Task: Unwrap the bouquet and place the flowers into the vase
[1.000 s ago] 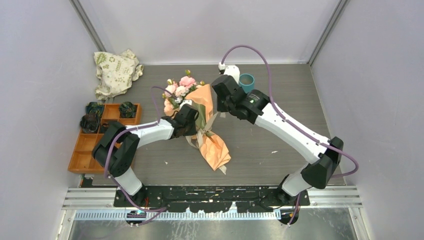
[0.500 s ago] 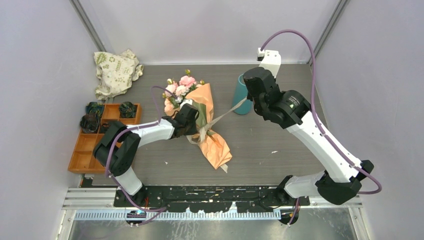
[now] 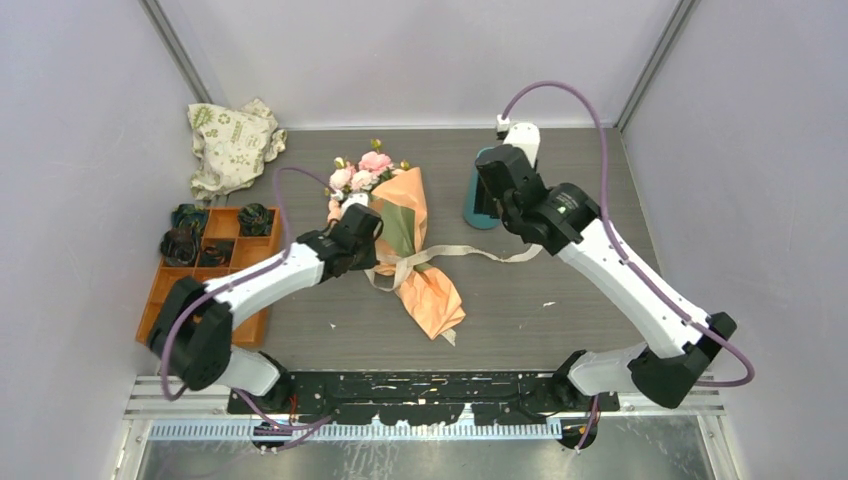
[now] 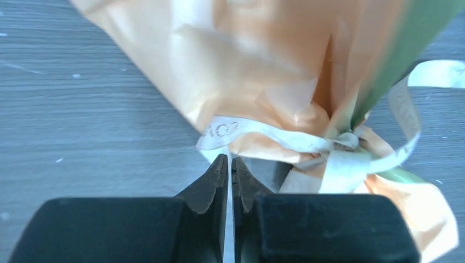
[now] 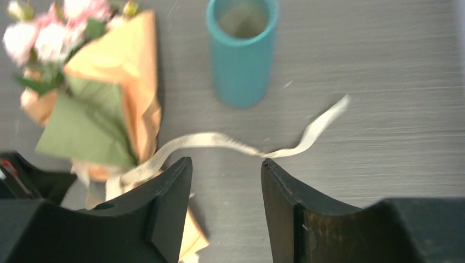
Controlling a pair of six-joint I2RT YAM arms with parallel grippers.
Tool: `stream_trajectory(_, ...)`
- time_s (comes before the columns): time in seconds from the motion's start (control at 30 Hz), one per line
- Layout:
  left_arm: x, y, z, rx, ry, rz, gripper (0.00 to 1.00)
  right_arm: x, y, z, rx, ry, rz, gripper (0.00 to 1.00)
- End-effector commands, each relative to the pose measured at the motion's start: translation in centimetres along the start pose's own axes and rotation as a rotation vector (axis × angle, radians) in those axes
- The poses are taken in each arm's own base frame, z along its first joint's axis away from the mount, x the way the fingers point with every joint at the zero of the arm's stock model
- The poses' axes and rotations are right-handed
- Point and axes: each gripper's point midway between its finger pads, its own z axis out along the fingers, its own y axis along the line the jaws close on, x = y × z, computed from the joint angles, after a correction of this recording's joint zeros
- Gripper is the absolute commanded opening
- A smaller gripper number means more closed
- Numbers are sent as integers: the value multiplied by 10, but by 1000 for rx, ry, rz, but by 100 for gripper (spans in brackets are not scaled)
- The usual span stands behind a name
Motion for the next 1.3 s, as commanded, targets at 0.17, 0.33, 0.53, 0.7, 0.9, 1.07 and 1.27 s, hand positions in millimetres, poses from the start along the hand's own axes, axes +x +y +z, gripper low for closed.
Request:
stream_trajectory(0.17, -76, 41, -114, -76, -315, -77, 17, 125, 142, -5, -441, 321, -231, 49)
stream_trajectory(0.33, -80, 51, -137, -80, -347, -88, 19, 181, 174, 1, -492, 474, -304, 42)
stream_trajectory(0.53, -67, 50, -137, -52, -306, -100, 17, 228, 183, 27, -466, 576, -378, 40)
stream_trajectory(0.7, -63, 52, -137, -43, -311, -104, 17, 245, 199, 46, -464, 602, -427, 38)
stream_trajectory(0.9, -56, 49, -136, -9, -298, -108, 16, 230, 230, 75, -474, 576, -443, 38)
stream_trajectory(1.07, -52, 44, -138, 50, -314, -114, 16, 197, 234, 117, -440, 529, -381, 39)
stream_trajectory(1.27, -47, 16, -126, 194, -301, -83, 17, 153, 215, 151, -370, 446, -301, 41)
